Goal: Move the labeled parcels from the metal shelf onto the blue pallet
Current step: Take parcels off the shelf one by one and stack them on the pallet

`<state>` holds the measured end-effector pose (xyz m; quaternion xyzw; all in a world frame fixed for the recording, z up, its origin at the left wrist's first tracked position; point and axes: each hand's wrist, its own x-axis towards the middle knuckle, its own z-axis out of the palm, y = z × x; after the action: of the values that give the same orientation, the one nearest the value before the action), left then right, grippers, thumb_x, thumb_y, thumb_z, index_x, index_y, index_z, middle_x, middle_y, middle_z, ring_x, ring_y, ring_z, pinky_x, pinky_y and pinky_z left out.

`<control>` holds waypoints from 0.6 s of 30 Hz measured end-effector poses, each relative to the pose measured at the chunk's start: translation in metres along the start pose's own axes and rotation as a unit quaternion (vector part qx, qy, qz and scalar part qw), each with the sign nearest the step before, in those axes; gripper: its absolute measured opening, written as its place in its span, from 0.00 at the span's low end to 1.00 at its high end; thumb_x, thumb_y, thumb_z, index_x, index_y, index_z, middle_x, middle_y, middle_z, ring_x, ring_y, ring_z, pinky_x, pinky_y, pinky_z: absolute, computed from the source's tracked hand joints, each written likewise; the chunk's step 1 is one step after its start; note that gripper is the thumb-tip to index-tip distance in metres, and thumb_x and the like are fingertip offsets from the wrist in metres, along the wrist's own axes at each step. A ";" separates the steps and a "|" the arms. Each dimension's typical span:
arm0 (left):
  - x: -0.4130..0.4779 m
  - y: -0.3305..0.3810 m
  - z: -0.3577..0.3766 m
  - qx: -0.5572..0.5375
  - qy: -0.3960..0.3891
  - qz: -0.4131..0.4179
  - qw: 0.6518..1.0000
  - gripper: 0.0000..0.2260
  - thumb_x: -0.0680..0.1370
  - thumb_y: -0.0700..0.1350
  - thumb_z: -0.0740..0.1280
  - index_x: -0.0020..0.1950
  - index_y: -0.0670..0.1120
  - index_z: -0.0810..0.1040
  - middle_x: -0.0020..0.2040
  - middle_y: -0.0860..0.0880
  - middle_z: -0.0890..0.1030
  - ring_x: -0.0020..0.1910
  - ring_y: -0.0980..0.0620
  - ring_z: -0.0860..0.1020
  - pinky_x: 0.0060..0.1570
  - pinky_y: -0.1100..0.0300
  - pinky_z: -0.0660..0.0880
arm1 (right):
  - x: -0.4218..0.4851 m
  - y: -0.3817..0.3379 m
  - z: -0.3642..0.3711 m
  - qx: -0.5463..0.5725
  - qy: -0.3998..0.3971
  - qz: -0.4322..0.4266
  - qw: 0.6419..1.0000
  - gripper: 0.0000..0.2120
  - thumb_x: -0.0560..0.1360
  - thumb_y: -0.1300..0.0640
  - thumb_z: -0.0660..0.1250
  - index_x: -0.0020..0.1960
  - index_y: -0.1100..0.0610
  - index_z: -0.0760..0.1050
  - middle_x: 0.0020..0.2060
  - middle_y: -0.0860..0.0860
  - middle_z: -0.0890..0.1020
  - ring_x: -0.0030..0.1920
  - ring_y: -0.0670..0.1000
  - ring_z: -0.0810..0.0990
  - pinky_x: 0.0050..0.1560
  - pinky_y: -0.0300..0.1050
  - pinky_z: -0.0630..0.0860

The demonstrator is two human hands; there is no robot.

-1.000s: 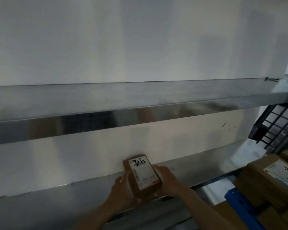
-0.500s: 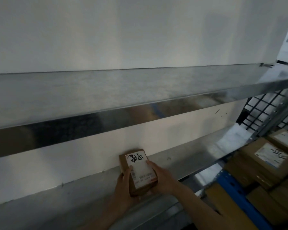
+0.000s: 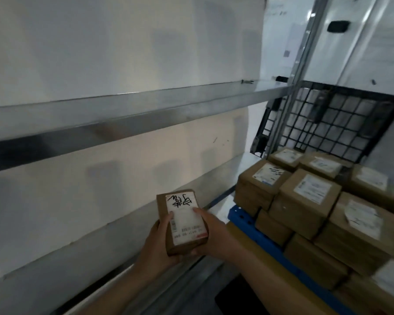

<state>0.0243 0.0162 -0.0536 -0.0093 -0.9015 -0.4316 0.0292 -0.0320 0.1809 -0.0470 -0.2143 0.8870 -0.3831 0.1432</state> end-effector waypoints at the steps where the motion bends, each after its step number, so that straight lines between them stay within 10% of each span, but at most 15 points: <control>1: 0.001 0.015 0.011 -0.010 -0.009 0.013 1.000 0.45 0.66 0.41 0.77 0.74 0.49 0.52 0.72 0.48 0.61 0.63 0.62 0.61 0.59 0.73 0.59 | -0.014 0.007 -0.013 0.000 0.015 0.008 1.000 0.47 0.64 0.57 0.77 0.73 0.51 0.51 0.68 0.46 0.61 0.69 0.45 0.61 0.73 0.45 0.61; 18: -0.002 0.250 0.207 0.032 -0.246 0.246 0.937 0.45 0.65 0.45 0.77 0.73 0.54 0.51 0.71 0.51 0.61 0.67 0.56 0.63 0.61 0.64 0.67 | -0.277 0.110 -0.180 -0.046 0.311 0.182 0.932 0.49 0.63 0.52 0.77 0.74 0.48 0.50 0.68 0.47 0.63 0.67 0.48 0.64 0.67 0.45 0.67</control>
<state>0.0278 0.3348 0.0111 -0.3358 -0.8634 -0.3659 -0.0885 0.1029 0.4955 0.0165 0.0742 0.9274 -0.3572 -0.0829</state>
